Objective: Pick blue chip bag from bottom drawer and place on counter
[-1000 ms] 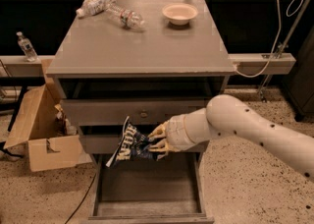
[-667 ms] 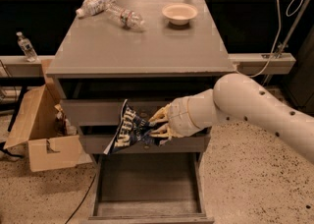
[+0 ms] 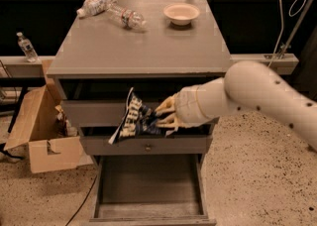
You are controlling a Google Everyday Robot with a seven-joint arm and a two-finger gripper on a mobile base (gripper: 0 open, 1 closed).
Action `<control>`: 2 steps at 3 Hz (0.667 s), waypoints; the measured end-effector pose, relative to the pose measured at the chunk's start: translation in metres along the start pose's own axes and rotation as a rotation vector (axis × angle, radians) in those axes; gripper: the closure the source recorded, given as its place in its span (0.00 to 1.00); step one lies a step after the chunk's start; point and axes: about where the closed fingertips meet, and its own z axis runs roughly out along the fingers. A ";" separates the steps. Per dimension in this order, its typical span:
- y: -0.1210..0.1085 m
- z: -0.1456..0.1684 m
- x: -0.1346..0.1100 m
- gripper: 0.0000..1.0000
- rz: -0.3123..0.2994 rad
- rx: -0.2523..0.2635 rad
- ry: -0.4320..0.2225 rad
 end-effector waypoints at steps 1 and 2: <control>-0.058 -0.061 -0.001 1.00 -0.004 0.081 0.060; -0.127 -0.110 -0.007 1.00 -0.002 0.181 0.094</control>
Offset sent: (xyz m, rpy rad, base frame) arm 0.1092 -0.0692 0.1947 0.0097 -0.1831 -0.2121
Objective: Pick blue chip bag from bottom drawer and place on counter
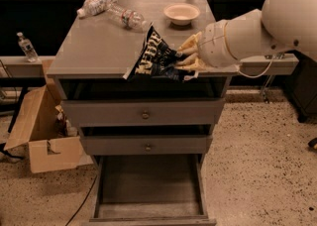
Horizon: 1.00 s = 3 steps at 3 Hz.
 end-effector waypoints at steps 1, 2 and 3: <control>0.000 0.000 0.000 1.00 0.000 0.000 0.000; -0.027 0.014 -0.001 1.00 -0.013 -0.001 -0.016; -0.066 0.030 -0.006 1.00 -0.026 0.003 -0.030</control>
Offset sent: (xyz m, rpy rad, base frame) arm 0.0554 0.0259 0.0263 0.0236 -0.0348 0.0462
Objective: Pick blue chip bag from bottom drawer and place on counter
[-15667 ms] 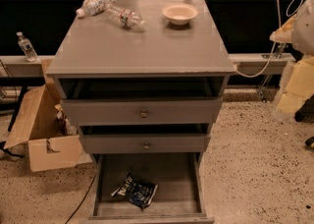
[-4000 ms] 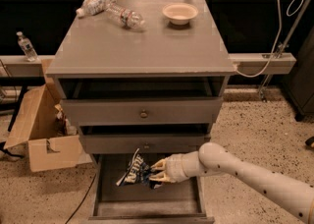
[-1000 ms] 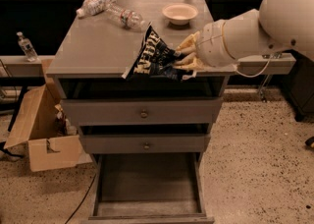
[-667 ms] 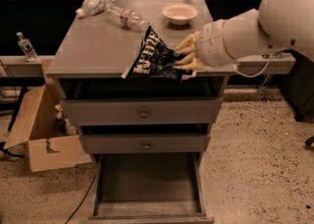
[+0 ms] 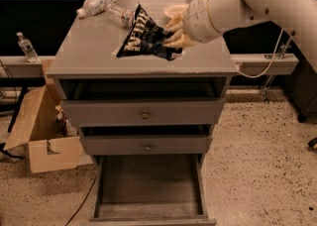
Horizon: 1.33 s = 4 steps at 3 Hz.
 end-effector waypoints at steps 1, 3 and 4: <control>-0.043 0.035 0.015 1.00 0.067 0.005 0.071; -0.076 0.088 0.043 0.74 0.227 -0.020 0.203; -0.082 0.100 0.049 0.50 0.260 -0.040 0.235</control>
Offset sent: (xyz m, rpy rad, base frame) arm 0.1243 0.0282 -0.0156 -0.0563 0.1462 -0.2985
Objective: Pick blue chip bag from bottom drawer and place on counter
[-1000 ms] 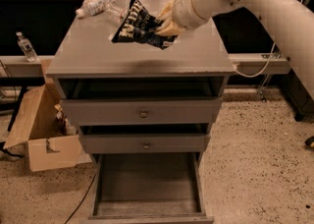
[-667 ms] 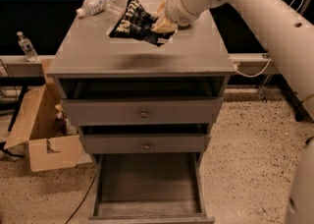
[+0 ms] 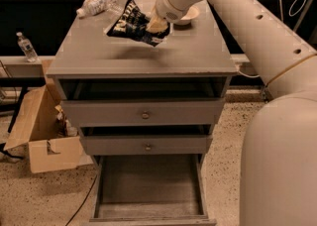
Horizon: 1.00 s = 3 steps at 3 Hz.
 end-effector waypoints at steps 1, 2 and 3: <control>-0.004 0.008 0.001 0.20 0.024 -0.022 0.020; -0.006 0.011 0.002 0.00 0.037 -0.035 0.025; -0.014 0.000 0.007 0.00 0.054 -0.020 0.027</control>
Offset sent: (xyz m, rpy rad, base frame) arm 0.0158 -0.0008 0.0007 -0.0093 0.0623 -0.0341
